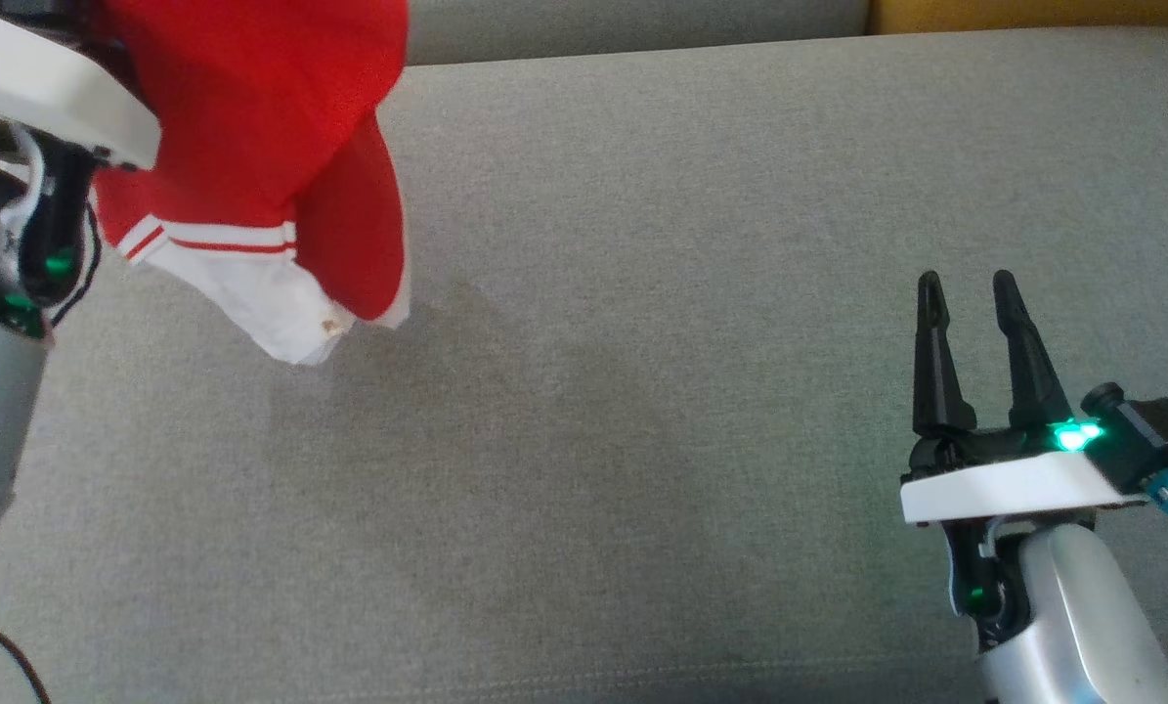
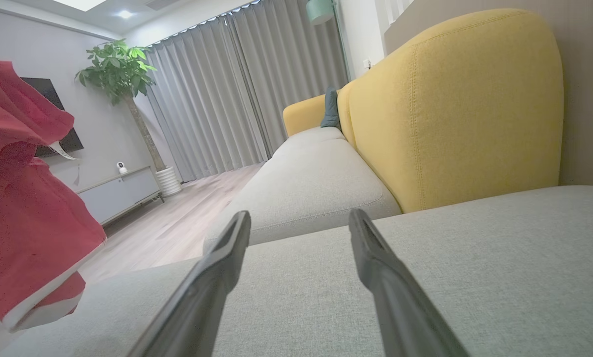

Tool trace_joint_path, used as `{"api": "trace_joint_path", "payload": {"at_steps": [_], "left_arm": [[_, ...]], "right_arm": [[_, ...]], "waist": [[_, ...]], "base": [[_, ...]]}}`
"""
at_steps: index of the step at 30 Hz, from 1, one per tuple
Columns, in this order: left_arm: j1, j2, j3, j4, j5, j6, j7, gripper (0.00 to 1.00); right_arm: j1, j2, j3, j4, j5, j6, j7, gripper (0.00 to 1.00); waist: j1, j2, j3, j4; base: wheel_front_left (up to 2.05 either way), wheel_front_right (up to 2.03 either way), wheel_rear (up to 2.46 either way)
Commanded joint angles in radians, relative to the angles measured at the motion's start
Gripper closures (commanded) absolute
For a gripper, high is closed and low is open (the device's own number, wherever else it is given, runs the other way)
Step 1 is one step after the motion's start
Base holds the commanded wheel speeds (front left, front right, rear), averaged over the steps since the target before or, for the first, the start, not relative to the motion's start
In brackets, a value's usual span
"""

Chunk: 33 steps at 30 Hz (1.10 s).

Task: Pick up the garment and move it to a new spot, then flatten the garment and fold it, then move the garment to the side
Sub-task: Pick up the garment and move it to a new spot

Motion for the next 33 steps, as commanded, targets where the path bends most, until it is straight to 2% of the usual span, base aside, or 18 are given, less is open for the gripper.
{"api": "trace_joint_path", "payload": {"at_steps": [1,7,15,21,26,27,28,33], "left_arm": [[-0.04,0.047,0.047,-0.048,-0.004,0.006,0.006,1.0],[-0.024,-0.014,-0.007,-0.118,-0.017,0.004,0.037,1.0],[-0.028,-0.151,-0.092,-0.147,-0.032,0.014,0.053,1.0],[-0.025,-0.228,-0.147,-0.067,-0.03,0.007,0.034,1.0],[-0.015,-0.249,-0.183,0.085,-0.027,-0.013,0.034,1.0],[-0.015,-0.25,-0.189,0.114,-0.022,-0.016,0.027,0.31],[-0.015,-0.252,-0.192,0.143,-0.021,-0.022,0.018,0.0],[-0.027,-0.252,-0.178,0.238,-0.018,-0.033,-0.055,0.0]], "right_arm": [[-0.021,-0.002,0.019,-0.035,0.008,-0.001,-0.006,0.0],[-0.03,-0.002,0.013,-0.036,0.011,-0.001,-0.006,0.0],[-0.051,-0.002,0.016,-0.044,0.017,-0.001,-0.006,0.0],[-0.07,-0.002,0.022,-0.055,0.035,-0.001,-0.006,0.0],[-0.079,-0.002,0.028,-0.059,0.05,-0.001,-0.006,0.0],[-0.08,-0.002,0.029,-0.059,0.052,-0.001,-0.006,0.0],[-0.08,-0.002,0.03,-0.059,0.055,-0.001,-0.006,0.0],[-0.076,-0.002,0.016,-0.061,0.056,-0.001,-0.006,0.0]], "waist": [[0.0,0.0,0.0,-0.002],[0.0,0.0,-0.003,-0.022],[0.0,0.0,0.018,-0.086],[0.0,0.0,0.058,-0.16],[0.0,0.0,0.083,-0.209],[0.0,0.0,0.086,-0.214],[0.0,0.0,0.087,-0.219],[0.0,0.0,0.085,-0.214]], "base": [[0.0,0.0,0.0],[0.0,0.0,0.0],[0.0,0.0,0.0],[0.0,0.0,0.0],[0.0,0.0,0.0],[0.0,0.0,0.0],[0.0,0.0,0.0],[0.0,0.0,0.0]]}}
